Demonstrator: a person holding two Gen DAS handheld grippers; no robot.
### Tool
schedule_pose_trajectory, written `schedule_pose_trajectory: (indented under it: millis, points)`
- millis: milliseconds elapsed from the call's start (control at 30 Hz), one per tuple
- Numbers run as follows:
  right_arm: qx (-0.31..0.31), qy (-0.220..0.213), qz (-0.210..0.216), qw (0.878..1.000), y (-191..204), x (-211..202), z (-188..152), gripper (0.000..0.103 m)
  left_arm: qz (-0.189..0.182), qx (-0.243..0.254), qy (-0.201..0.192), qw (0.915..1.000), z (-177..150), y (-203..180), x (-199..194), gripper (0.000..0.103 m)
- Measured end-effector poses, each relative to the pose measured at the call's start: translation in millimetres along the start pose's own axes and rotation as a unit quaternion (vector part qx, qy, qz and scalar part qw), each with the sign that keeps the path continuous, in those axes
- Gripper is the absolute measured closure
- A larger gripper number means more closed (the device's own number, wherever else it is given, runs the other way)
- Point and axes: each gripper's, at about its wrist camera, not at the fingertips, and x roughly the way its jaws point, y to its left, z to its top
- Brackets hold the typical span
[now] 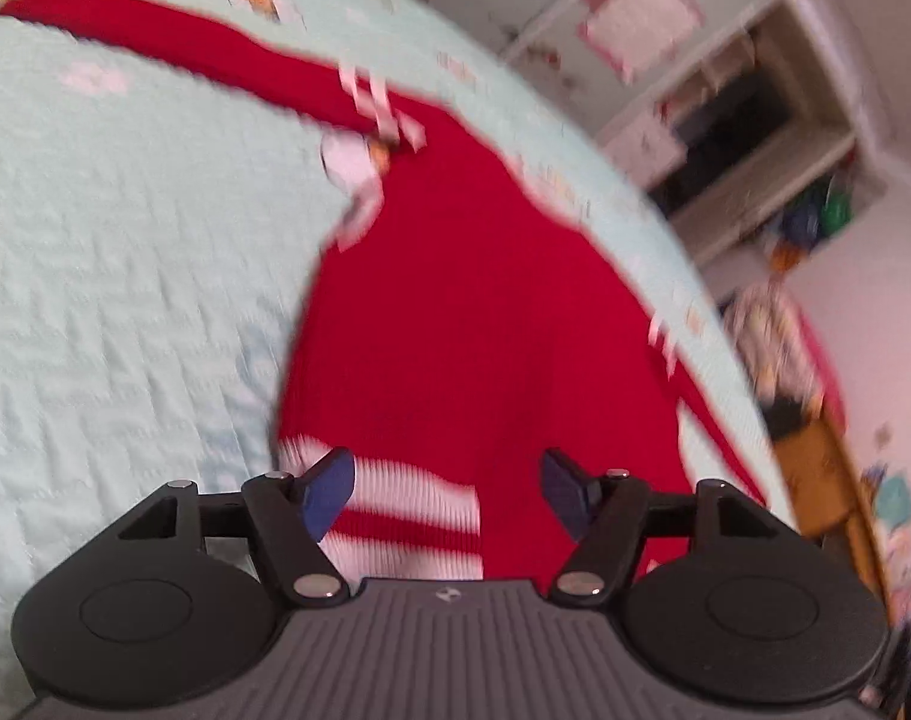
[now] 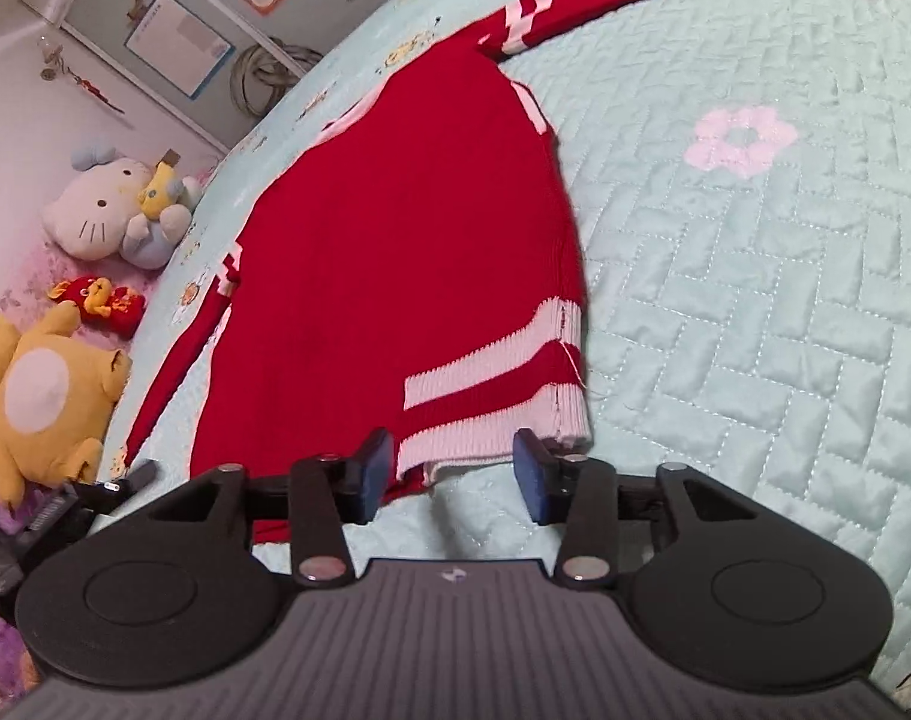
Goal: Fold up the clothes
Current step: 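Move the right gripper across the sweater toward the other sleeve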
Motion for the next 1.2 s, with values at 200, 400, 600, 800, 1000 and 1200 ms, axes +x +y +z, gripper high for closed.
schedule_pose_trajectory:
  millis: [200,400,600,800,1000,1200]
  points:
    - [-0.003,-0.009,-0.013,1.0,-0.5,8.1,-7.9,0.056,0.022,-0.041,-0.017,0.9988,12.0,26.1,0.0,0.033]
    - [-0.006,-0.018,-0.021,1.0,3.9,9.9,-10.2,0.054,-0.002,-0.077,0.004,0.997,16.9,45.0,20.8,0.033]
    - [-0.001,-0.026,-0.034,0.999,7.9,10.9,-11.7,0.054,-0.036,-0.097,0.017,0.9945,31.1,54.3,40.2,0.033]
    - [0.0,-0.014,-0.063,0.998,19.9,14.7,-6.8,0.049,-0.06,-0.092,0.022,0.9937,44.5,56.8,62.1,0.038]
    - [-0.008,-0.005,-0.08,0.997,46.3,17.7,3.4,0.046,-0.047,-0.063,-0.004,0.9969,35.4,55.3,62.7,0.058]
    - [-0.205,-0.034,-0.089,0.974,148.0,28.8,17.5,0.046,-0.046,-0.067,-0.022,0.9965,28.6,68.9,62.1,0.088]
